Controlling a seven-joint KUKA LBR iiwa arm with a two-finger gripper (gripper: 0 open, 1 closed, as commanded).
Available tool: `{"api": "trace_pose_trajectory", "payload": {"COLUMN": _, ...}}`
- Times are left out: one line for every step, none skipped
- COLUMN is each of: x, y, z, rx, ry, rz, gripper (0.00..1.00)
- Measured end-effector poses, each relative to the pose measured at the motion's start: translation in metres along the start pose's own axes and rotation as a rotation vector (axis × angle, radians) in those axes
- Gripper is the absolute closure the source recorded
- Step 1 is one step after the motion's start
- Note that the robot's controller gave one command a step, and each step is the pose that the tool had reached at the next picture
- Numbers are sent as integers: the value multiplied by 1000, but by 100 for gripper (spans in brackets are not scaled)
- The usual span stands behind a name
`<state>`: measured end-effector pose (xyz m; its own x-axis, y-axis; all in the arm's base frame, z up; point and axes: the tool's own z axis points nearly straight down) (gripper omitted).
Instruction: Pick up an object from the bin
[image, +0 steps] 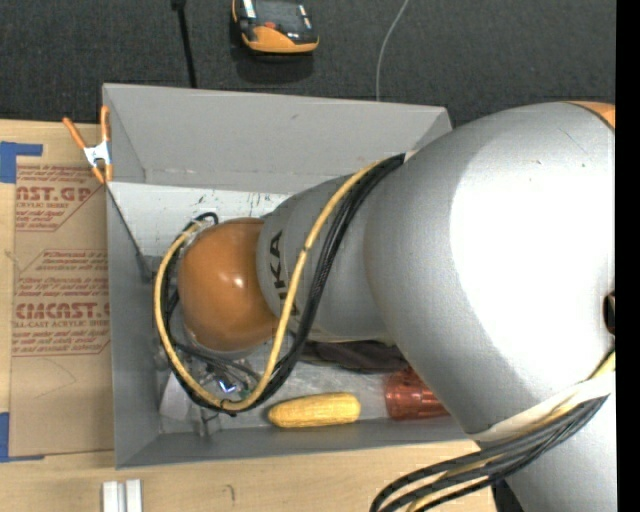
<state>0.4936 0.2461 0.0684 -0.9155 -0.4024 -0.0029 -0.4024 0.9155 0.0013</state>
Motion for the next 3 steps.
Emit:
{"api": "trace_pose_trajectory", "payload": {"x": -6, "y": -1, "z": -1, "rx": 0, "ry": 1, "rz": -282, "gripper": 100}}
{"api": "trace_pose_trajectory", "payload": {"x": -6, "y": -1, "z": -1, "rx": -1, "ry": 1, "rz": -283, "gripper": 100}}
{"api": "trace_pose_trajectory", "payload": {"x": -7, "y": 0, "z": -19, "rx": -1, "ry": 1, "rz": -282, "gripper": 100}}
